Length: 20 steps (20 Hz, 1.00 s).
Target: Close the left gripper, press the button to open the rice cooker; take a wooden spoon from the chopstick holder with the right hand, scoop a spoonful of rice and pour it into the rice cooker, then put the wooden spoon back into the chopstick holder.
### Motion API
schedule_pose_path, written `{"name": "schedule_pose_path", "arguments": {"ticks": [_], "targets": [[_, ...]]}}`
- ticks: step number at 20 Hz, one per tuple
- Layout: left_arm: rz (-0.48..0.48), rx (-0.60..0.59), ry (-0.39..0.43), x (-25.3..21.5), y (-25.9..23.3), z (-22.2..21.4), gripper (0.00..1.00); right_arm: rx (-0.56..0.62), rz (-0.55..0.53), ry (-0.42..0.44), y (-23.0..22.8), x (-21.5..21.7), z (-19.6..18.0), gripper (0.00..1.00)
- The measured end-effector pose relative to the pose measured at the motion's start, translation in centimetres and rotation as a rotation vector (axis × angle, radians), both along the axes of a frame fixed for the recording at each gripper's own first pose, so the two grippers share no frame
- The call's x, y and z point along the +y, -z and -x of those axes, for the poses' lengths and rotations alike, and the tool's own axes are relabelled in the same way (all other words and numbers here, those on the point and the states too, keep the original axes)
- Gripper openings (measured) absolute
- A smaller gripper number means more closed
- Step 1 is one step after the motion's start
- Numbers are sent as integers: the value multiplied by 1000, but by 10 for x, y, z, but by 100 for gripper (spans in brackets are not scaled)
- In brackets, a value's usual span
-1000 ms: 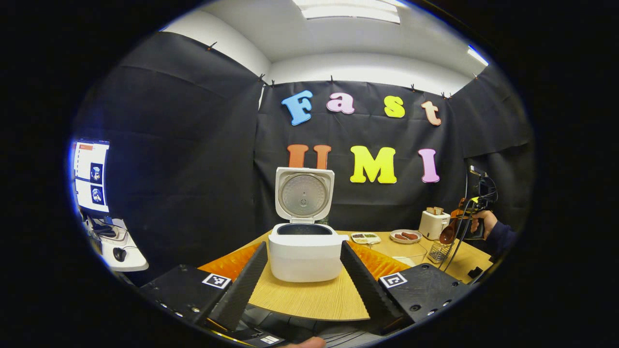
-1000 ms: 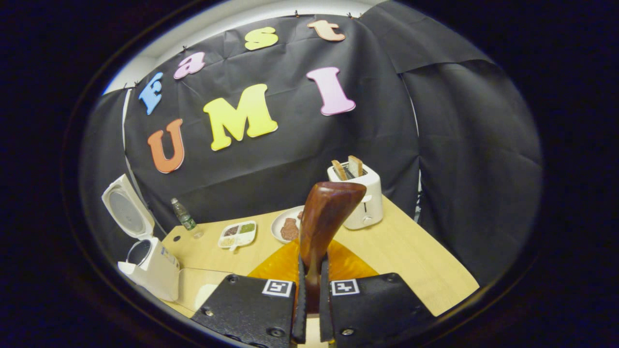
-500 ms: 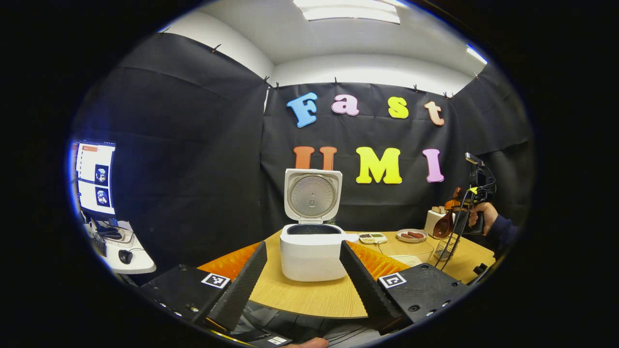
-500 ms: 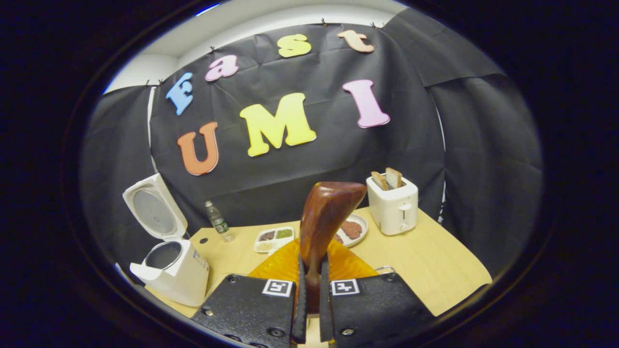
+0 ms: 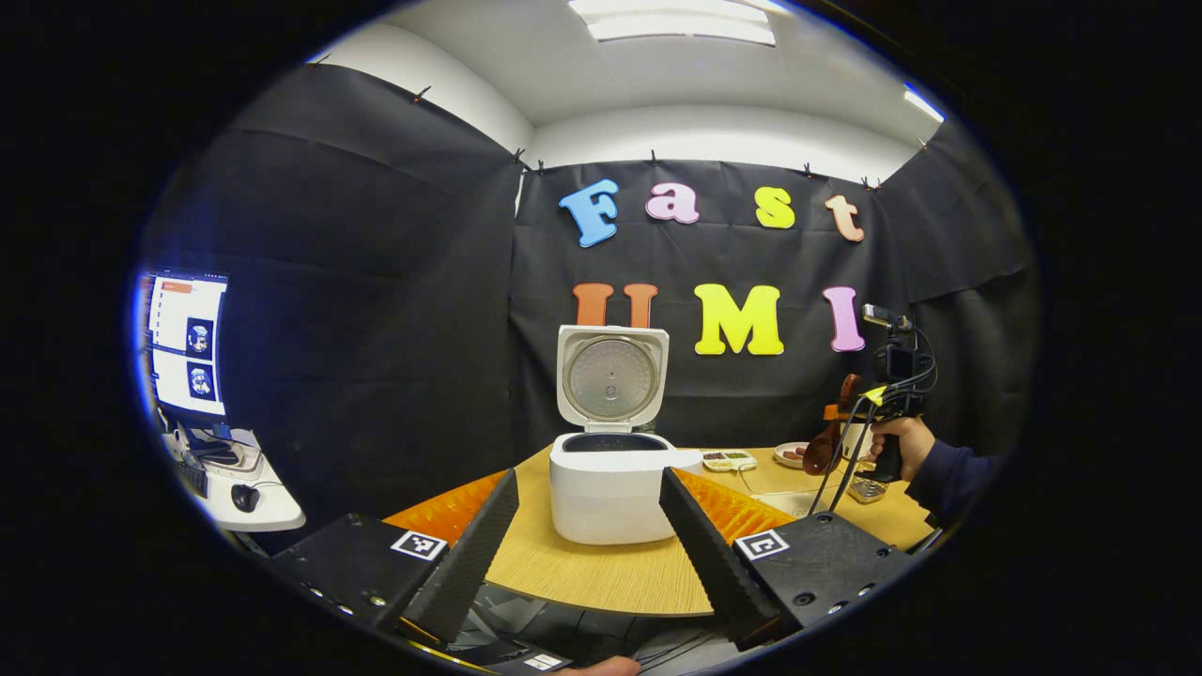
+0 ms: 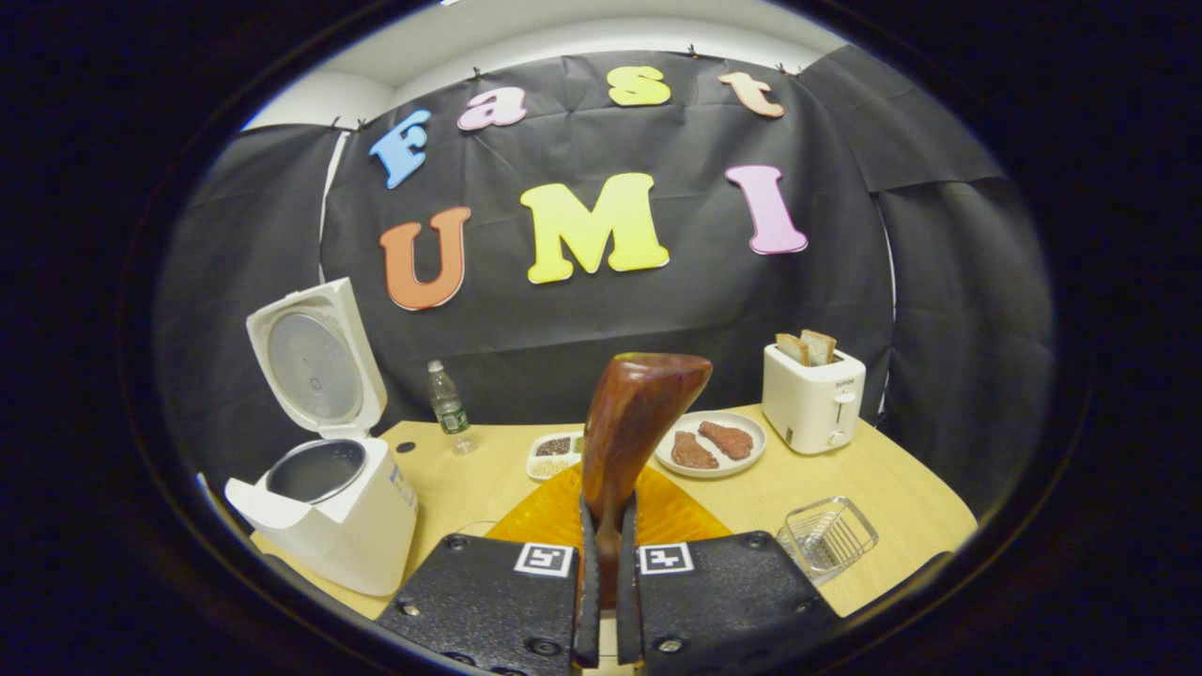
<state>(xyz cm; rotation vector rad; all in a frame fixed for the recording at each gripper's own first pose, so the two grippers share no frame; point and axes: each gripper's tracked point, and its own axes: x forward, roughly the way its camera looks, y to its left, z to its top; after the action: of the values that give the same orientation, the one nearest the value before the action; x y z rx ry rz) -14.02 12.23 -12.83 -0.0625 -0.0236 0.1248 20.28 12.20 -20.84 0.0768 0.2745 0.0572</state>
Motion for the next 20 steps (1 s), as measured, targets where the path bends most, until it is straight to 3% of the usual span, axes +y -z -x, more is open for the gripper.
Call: {"name": "schedule_pose_path", "arguments": {"ticks": [4,11,14,20], "targets": [[3,-7,-45,7,0,-1,96,5,52,58,29,5,-5,12],[12,-13,11,-5,-3,0,96,41,112,100,72,7,-8,12],[6,-11,40,-14,-2,-1,96,61,133,58,80,26,0,12],[-4,10,61,-23,3,-3,96,139,11,-26,91,62,14,12]]}}
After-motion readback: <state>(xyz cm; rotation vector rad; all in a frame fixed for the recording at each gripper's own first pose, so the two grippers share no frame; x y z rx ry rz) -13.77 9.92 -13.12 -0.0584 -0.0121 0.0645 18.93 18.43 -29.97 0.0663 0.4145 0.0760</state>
